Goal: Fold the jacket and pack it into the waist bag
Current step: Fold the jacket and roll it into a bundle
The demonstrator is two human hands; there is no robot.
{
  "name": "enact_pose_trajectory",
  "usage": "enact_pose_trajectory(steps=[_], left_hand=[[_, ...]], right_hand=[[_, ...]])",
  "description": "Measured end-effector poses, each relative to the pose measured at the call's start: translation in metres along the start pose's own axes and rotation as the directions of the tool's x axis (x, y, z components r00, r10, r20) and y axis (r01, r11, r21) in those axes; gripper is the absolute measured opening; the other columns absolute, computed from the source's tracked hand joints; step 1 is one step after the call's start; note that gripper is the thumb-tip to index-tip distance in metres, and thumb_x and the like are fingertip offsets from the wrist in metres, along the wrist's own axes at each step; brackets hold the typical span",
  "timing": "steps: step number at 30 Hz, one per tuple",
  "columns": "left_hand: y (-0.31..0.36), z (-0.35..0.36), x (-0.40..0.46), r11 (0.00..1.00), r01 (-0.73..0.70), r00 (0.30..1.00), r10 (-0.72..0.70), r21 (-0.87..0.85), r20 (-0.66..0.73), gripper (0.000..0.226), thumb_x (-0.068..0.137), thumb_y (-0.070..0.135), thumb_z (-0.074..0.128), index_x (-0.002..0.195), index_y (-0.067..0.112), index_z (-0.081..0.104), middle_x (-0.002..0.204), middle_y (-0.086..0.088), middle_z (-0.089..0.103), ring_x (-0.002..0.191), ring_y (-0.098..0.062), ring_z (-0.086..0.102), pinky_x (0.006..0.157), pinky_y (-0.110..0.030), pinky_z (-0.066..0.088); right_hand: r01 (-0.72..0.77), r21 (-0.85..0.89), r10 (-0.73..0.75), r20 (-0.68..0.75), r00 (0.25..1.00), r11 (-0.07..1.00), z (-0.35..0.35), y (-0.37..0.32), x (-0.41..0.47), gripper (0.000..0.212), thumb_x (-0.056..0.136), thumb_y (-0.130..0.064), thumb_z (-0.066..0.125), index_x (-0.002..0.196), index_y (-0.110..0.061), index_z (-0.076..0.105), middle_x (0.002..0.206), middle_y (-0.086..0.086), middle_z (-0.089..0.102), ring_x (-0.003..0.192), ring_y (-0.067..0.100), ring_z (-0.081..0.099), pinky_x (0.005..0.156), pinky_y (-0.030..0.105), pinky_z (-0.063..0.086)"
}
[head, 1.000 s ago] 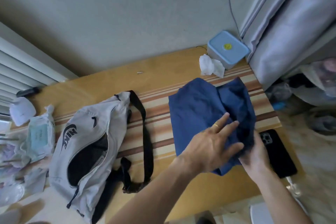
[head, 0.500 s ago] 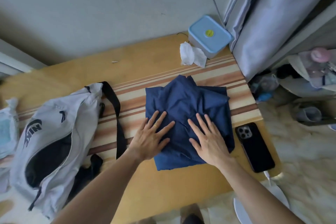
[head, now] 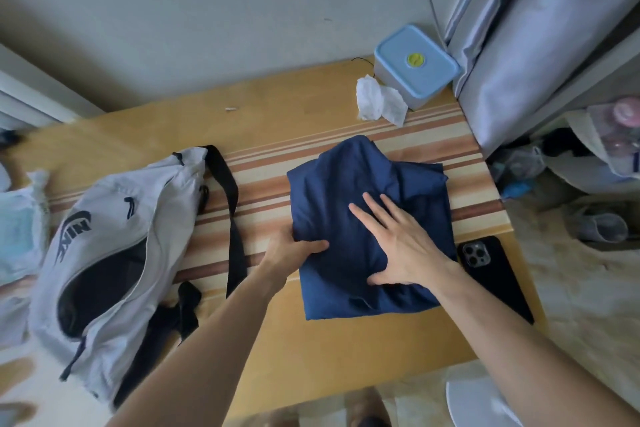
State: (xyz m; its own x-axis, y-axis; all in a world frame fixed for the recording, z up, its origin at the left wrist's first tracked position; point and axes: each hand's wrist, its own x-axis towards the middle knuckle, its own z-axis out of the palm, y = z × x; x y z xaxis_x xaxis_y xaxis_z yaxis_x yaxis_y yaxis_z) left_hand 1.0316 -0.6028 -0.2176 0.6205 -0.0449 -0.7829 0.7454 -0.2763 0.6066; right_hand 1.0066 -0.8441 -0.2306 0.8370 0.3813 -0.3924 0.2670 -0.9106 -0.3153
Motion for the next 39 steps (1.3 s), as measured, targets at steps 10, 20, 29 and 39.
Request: enact_pose_trajectory(steps=[10, 20, 29, 39], left_hand=[[0.021, -0.018, -0.058, 0.826, -0.528, 0.849, 0.518, 0.196, 0.103, 0.034, 0.075, 0.03, 0.085, 0.105, 0.018, 0.075, 0.153, 0.013, 0.037, 0.142, 0.009, 0.031, 0.107, -0.017, 0.045], [0.053, -0.041, -0.083, 0.626, -0.556, 0.752, 0.66, 0.547, 0.008, 0.064, 0.058, 0.039, 0.096, 0.114, 0.037, 0.064, 0.108, 0.018, 0.073, 0.102, 0.004, 0.067, 0.088, -0.029, 0.056], [0.045, -0.052, -0.088, 0.902, -0.328, 0.858, 0.409, 0.282, -0.311, 0.026, 0.075, 0.033, 0.086, 0.092, 0.021, 0.071, 0.084, 0.002, 0.077, 0.079, -0.013, 0.074, 0.07, -0.033, 0.057], [0.019, 0.013, -0.115, 0.454, -0.342, 0.443, 0.85, 0.823, -0.285, 0.039, 0.075, 0.03, 0.077, 0.097, 0.019, 0.046, 0.079, 0.0, 0.059, 0.07, -0.024, 0.058, 0.057, -0.03, 0.037]], right_hand=[[0.168, 0.159, -0.111, -0.317, 0.942, 0.973, -0.024, -0.025, 0.006, 0.025, 0.08, -0.022, 0.072, 0.102, -0.019, 0.059, 0.086, 0.002, 0.073, 0.085, 0.03, 0.072, 0.067, 0.043, 0.056], [0.019, 0.406, -0.046, 0.057, 0.997, 0.914, -0.095, -0.053, -0.011, 0.044, 0.075, -0.047, 0.081, 0.099, -0.017, 0.06, 0.077, -0.009, 0.063, 0.065, 0.012, 0.059, 0.057, 0.027, 0.045], [-0.338, 0.684, 0.256, 0.223, 0.94, 0.646, -0.061, -0.03, -0.04, 0.035, 0.069, -0.047, 0.088, 0.094, -0.027, 0.076, 0.093, -0.008, 0.079, 0.088, 0.009, 0.073, 0.084, 0.043, 0.06], [-0.371, 0.917, 0.509, 0.391, 0.767, -0.146, -0.062, -0.109, -0.043, 0.016, 0.092, -0.022, 0.057, 0.106, -0.019, 0.065, 0.104, 0.011, 0.075, 0.092, 0.027, 0.07, 0.079, 0.043, 0.058]])
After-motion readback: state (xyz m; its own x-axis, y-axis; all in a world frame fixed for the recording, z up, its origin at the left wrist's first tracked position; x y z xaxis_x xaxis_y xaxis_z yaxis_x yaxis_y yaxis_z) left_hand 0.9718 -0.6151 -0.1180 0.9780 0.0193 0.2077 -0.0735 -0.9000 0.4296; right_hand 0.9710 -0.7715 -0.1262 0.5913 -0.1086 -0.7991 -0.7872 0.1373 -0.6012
